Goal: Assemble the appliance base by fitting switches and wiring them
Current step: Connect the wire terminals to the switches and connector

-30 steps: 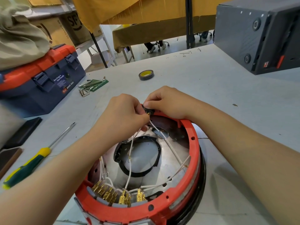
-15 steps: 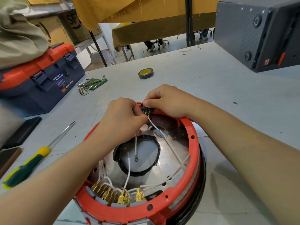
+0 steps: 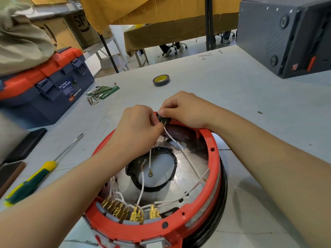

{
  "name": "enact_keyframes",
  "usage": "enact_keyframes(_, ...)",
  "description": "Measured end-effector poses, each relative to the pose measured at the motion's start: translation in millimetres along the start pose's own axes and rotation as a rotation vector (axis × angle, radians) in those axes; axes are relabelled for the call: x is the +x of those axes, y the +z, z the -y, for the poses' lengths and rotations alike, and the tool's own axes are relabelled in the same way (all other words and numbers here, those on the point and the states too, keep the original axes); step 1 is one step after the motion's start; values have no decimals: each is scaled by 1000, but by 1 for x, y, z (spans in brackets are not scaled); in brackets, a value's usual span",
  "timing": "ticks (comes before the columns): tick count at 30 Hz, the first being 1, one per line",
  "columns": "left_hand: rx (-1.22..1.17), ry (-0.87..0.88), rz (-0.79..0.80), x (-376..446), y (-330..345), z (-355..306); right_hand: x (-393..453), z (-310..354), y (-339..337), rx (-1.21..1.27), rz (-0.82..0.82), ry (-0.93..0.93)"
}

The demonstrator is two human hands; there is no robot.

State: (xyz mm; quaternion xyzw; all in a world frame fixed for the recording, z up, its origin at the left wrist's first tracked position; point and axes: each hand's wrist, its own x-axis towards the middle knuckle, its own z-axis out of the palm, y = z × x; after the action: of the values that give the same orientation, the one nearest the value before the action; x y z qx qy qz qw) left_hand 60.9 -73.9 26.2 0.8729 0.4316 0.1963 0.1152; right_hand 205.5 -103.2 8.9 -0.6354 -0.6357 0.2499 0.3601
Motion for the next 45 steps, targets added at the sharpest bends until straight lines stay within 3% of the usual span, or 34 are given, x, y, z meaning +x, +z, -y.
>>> enact_keyframes(27,40,9,-24,7,5,-2,-2,3,-2,-93,-7,-15)
enact_keyframes(31,-2,5,57,9,-2,2,-1,2,-1,-96,-15,5)
enact_keyframes(35,-226,-66,181,7,-19,10,-1,1,-1,-149,3,6)
enact_keyframes(38,-334,-48,101,-2,-33,22,-1,2,-2,-135,13,16)
enact_keyframes(41,-288,-8,-42,-16,-46,36,-2,4,-3,-129,14,29)
enact_keyframes(45,-227,-77,-49,-31,-54,59,-4,4,-6,-200,-31,69)
